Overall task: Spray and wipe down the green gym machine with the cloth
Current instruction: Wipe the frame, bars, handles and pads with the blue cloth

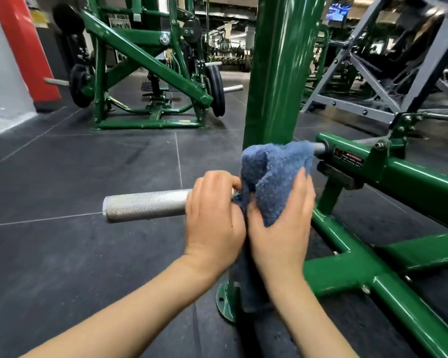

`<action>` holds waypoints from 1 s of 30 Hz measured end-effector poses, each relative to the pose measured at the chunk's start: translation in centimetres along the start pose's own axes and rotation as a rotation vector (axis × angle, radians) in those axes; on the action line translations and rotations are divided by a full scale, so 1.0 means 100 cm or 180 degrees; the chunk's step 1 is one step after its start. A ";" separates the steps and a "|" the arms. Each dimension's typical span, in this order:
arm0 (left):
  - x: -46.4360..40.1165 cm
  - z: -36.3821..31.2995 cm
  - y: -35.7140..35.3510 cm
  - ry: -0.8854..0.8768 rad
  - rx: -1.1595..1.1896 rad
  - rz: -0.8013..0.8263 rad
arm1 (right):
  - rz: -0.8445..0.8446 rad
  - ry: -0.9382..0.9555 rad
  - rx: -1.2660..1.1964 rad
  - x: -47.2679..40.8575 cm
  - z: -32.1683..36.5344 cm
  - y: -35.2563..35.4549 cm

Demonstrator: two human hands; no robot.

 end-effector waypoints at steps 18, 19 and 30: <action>-0.060 0.041 0.046 -0.0262 -0.2587 0.1580 | 0.1339 0.1401 0.1800 -0.001 0.043 -0.040; -0.059 0.042 0.043 -0.0387 -0.2657 0.1538 | 0.1426 0.1299 0.1891 0.001 0.040 -0.041; -0.081 0.063 0.038 -0.0697 -0.2120 0.1978 | 0.1317 0.0209 0.1249 0.102 0.005 -0.031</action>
Point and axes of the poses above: each hand's wrist, its own x-axis away from the middle knuckle, its own y-axis out of the back of the hand, z = x × y, the point moved 2 cm from there along -x, towards the middle knuckle, and after that the axes turned 14 degrees about y, right-handed, at the moved point
